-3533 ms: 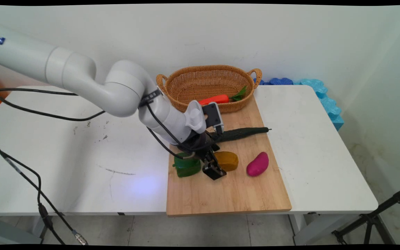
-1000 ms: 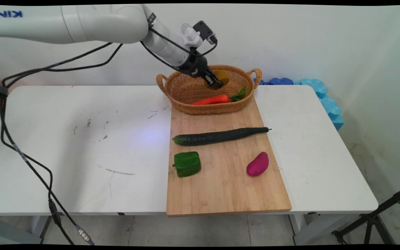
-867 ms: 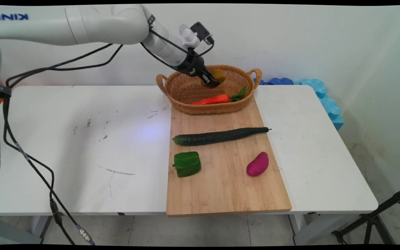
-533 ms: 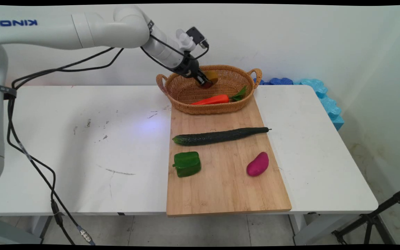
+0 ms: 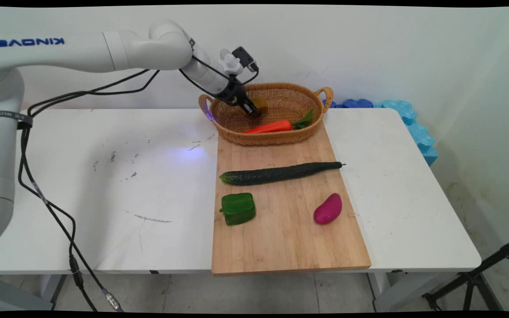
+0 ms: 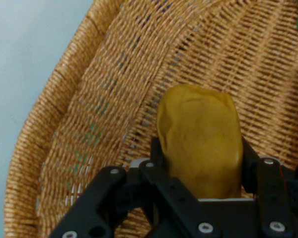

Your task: Place the picked object in the vegetable basket

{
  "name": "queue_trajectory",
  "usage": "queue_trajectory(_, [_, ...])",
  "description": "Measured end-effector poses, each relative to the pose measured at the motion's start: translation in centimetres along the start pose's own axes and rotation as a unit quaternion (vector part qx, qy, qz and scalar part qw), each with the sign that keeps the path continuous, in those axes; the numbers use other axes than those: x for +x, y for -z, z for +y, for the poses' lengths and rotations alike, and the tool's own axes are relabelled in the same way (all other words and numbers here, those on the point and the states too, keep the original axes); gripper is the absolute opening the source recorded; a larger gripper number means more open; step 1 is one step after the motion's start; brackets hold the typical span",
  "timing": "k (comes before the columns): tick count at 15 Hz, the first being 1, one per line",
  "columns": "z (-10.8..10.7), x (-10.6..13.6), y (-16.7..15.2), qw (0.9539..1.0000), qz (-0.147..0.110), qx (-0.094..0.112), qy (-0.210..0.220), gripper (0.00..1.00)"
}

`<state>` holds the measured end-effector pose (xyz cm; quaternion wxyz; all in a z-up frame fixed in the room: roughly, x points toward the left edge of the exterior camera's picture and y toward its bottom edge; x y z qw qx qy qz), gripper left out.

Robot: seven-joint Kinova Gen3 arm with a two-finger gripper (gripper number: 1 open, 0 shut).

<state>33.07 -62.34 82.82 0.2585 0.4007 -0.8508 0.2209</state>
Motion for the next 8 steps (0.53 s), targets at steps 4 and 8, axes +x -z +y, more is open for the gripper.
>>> queue_trajectory(4, [-0.6, -0.48, -0.8, 1.0, -0.004, 0.001, -0.001, 1.0])
queue_trajectory(8, [-0.97, -0.53, -0.98, 1.0, -0.003, 0.001, -0.006, 1.0])
